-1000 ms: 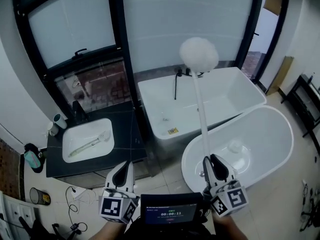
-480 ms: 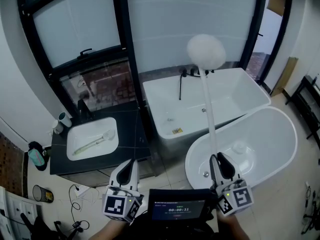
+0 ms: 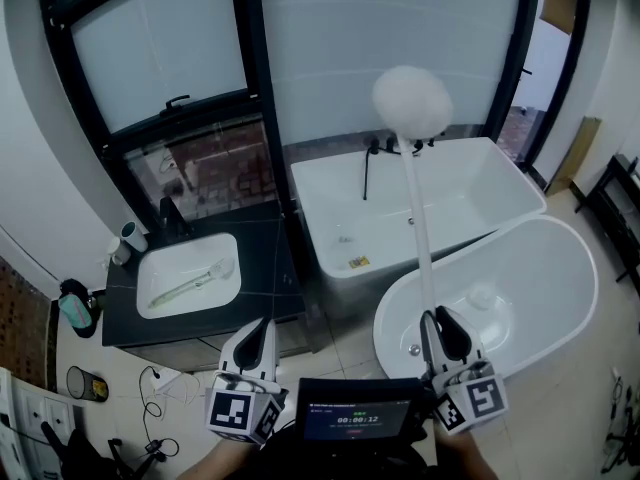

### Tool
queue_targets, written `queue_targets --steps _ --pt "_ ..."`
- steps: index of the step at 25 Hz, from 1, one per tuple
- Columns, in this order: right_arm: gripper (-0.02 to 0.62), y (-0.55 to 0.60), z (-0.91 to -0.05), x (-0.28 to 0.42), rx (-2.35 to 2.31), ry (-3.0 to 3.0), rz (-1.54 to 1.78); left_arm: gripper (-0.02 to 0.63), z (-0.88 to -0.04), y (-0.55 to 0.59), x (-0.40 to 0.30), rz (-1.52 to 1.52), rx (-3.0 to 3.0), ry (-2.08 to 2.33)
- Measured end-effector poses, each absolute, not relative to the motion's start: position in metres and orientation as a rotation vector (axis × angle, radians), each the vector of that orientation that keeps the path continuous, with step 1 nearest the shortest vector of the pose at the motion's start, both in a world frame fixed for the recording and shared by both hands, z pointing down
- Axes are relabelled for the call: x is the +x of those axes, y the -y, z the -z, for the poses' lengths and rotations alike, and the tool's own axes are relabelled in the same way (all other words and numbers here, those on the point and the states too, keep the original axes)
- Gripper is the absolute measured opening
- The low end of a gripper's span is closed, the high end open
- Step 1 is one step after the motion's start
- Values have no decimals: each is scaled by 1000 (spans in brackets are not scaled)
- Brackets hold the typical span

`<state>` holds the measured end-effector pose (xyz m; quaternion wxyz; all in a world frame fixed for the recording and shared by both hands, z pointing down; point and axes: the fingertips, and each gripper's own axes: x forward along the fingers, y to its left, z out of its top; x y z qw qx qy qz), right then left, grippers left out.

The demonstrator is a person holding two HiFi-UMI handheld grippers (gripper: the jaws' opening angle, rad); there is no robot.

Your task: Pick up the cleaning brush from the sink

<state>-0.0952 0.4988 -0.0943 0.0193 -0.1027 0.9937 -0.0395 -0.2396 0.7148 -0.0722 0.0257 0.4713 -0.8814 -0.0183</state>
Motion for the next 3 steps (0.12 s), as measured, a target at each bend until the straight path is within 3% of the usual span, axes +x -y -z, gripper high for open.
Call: queue_targets --steps 3 --pt "66 -501 96 -96 -310 -3081 126 0 78 -716 -242 66 1467 2751"
